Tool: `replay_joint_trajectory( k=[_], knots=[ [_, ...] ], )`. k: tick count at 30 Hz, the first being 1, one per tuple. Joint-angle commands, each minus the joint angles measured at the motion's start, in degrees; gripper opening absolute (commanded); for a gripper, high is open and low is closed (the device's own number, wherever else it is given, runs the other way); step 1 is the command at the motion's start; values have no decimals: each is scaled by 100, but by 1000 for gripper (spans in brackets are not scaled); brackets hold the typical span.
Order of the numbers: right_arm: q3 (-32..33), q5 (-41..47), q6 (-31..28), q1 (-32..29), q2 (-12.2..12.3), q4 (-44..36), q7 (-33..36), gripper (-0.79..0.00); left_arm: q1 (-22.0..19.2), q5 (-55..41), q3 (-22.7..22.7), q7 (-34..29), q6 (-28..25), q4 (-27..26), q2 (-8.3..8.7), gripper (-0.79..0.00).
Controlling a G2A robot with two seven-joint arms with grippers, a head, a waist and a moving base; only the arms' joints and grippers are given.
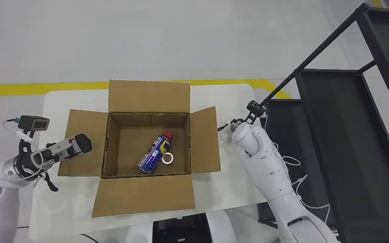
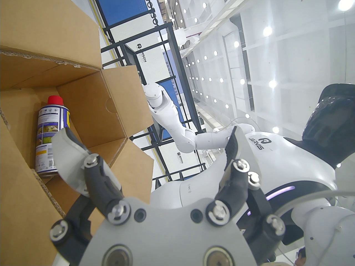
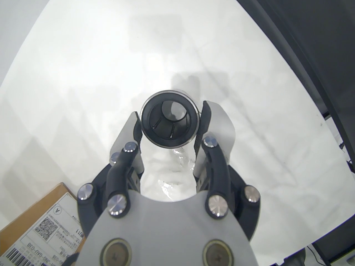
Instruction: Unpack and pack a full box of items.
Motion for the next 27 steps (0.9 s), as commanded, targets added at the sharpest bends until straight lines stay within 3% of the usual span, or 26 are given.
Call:
replay_joint_trajectory(
  k=[1,7,13,20,27],
  knots=[
    [16,7,-3,19,1,-61,32,0,0,0,0,0,0,0,0,0],
    [251,-68,51,-268,54,-825,91,0,0,0,0,0,0,0,0,0],
    [721,-193,92,-899,148,-2331,201,0,0,0,0,0,0,0,0,0],
    [1005,-197,-335,-1651,224,-4347,521,0,0,0,0,0,0,0,0,0],
    [827,-349,-1061,-2239,292,-5718,975,0,0,0,0,0,0,0,0,0]
  ],
)
